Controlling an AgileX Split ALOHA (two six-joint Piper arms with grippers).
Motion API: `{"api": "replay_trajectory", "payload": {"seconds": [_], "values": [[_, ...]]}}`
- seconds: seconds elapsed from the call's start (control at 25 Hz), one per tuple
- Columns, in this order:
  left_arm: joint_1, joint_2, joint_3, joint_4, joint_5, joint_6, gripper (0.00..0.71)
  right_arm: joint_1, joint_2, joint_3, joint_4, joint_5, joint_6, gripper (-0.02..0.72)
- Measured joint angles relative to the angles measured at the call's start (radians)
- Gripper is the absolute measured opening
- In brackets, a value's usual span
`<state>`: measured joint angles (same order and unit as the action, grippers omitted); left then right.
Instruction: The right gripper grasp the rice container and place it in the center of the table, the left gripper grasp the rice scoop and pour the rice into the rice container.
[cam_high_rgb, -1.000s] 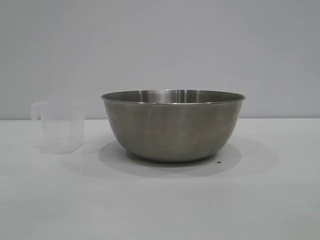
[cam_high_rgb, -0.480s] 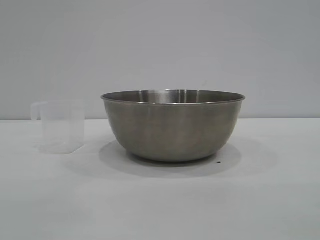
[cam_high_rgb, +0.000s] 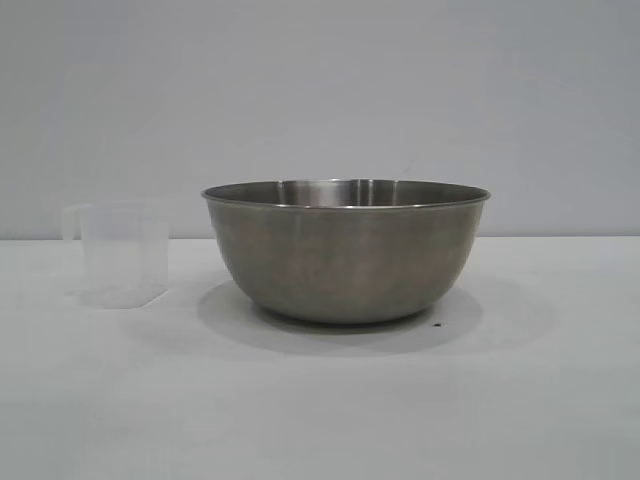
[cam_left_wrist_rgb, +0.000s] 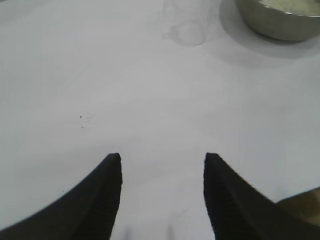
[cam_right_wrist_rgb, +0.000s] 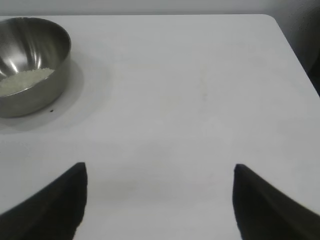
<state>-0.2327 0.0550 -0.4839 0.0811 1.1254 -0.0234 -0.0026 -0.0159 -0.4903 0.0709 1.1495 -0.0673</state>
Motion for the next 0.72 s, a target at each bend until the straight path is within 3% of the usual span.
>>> {"api": "replay_trajectory", "payload": {"seconds": [0.48, 0.72], "values": [[0.000, 0.000, 0.001, -0.006, -0.004, 0.007, 0.309, 0.000, 0.000, 0.000, 0.000, 0.000, 0.000, 0.512], [0.000, 0.000, 0.001, -0.072, -0.004, 0.101, 0.309, 0.000, 0.000, 0.000, 0.000, 0.000, 0.000, 0.512]]}}
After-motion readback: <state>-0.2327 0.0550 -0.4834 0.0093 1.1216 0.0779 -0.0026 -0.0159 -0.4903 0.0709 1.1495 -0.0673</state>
